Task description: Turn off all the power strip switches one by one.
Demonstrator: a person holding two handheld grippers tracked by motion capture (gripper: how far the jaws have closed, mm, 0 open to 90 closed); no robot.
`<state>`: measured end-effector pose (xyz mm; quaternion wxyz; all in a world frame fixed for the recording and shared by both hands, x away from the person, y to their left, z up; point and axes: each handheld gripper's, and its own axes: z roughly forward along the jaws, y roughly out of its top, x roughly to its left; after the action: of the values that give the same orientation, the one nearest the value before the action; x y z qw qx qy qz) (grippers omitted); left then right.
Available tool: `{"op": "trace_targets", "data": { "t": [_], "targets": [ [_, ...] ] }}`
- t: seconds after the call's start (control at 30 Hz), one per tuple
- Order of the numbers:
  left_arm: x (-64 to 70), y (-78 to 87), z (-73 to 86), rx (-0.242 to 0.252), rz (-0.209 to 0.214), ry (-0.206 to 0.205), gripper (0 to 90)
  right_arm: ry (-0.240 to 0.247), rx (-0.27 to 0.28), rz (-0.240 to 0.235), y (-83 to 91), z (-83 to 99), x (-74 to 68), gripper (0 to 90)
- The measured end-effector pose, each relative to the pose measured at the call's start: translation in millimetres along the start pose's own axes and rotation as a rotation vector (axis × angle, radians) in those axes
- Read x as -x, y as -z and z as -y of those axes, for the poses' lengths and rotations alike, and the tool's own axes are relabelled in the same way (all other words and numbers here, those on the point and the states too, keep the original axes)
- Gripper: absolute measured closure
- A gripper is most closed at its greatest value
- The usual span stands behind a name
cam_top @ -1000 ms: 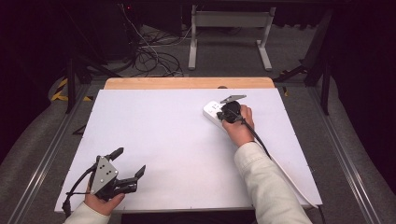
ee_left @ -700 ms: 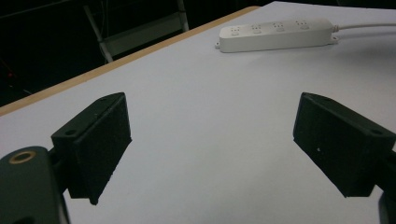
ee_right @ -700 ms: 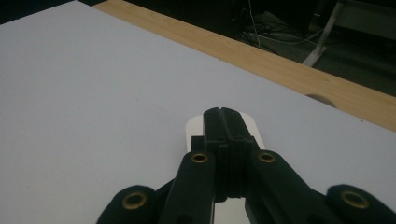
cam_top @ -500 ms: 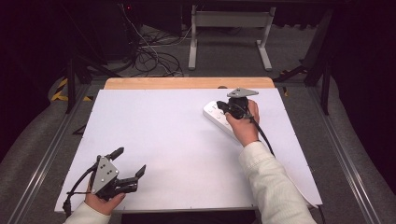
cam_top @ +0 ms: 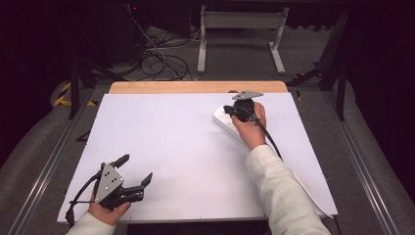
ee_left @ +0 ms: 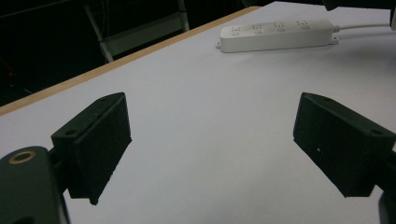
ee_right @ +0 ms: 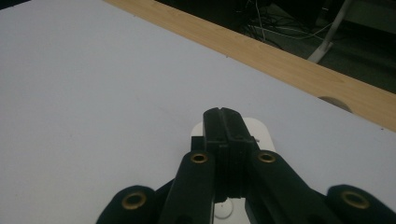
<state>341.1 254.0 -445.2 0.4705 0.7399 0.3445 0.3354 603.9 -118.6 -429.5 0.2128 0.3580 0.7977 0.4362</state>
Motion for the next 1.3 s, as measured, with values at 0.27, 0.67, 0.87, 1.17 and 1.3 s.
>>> {"op": "trace_targets", "data": {
  "t": [0.27, 0.67, 0.87, 1.17, 1.3],
  "targets": [
    [-0.5, 0.0, 0.4, 0.002, 0.002, 0.007, 11.8, -0.015, -0.040, -0.002, -23.5, 11.4, 1.1, 90.0],
    [-0.7, -0.3, 0.4, 0.001, 0.004, 0.006, 11.8, -0.054, -0.059, 0.023, -35.0, 13.9, 2.2, 90.0],
    [-0.7, -0.5, 0.3, 0.001, 0.004, 0.004, 11.8, -0.087, -0.070, 0.020, -35.9, 13.7, 2.9, 90.0],
    [-0.4, -0.4, 0.3, 0.001, 0.004, 0.005, 11.8, -0.142, -0.081, 0.035, -38.7, 14.5, 1.3, 90.0],
    [-0.6, -0.4, 0.4, 0.000, 0.005, 0.006, 11.8, -0.137, -0.075, 0.032, -40.0, 13.9, -0.9, 90.0]
  ]
}}
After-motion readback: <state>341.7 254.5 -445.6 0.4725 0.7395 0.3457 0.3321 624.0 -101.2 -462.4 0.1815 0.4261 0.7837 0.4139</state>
